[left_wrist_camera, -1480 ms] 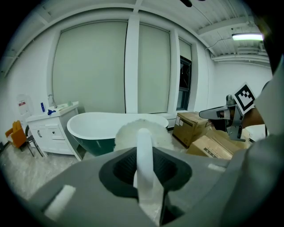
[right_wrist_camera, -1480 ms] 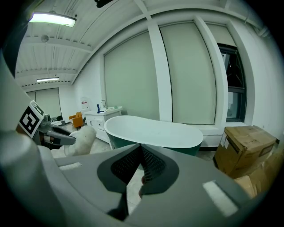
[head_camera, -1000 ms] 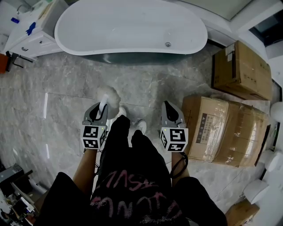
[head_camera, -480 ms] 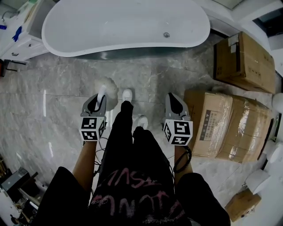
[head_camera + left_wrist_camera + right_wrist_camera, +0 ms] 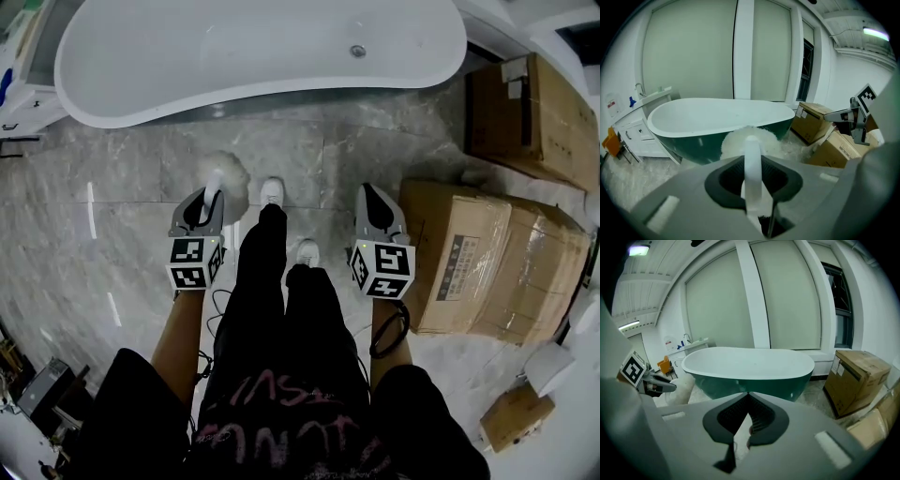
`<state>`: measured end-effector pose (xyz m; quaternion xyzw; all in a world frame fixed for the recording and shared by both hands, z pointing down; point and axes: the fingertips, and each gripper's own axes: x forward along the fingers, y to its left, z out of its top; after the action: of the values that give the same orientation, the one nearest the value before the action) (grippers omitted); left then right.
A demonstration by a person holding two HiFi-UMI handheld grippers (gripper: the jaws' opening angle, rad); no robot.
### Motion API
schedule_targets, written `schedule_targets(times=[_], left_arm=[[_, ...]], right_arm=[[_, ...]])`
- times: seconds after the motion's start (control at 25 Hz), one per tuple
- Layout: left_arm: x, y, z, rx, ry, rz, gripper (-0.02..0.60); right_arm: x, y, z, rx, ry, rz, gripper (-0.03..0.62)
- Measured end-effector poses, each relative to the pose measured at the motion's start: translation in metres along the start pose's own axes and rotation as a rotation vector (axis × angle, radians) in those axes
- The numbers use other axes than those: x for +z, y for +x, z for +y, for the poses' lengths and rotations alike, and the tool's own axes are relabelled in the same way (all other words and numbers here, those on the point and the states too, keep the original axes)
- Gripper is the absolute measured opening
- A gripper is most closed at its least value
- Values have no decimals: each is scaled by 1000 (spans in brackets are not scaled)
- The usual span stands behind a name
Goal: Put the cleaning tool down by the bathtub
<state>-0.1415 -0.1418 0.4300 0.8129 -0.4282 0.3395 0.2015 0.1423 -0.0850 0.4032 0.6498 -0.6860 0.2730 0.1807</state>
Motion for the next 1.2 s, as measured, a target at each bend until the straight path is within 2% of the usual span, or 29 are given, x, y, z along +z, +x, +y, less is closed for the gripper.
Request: schedule_targets(times=[0.56, 1.2], left_arm=[[-76, 131, 22, -11, -21, 37, 89], [-177, 266, 51, 10, -45, 63, 88]], right_arm=[[-98, 121, -11, 10, 33, 57, 15], [-215, 251, -18, 69, 17, 115, 23]])
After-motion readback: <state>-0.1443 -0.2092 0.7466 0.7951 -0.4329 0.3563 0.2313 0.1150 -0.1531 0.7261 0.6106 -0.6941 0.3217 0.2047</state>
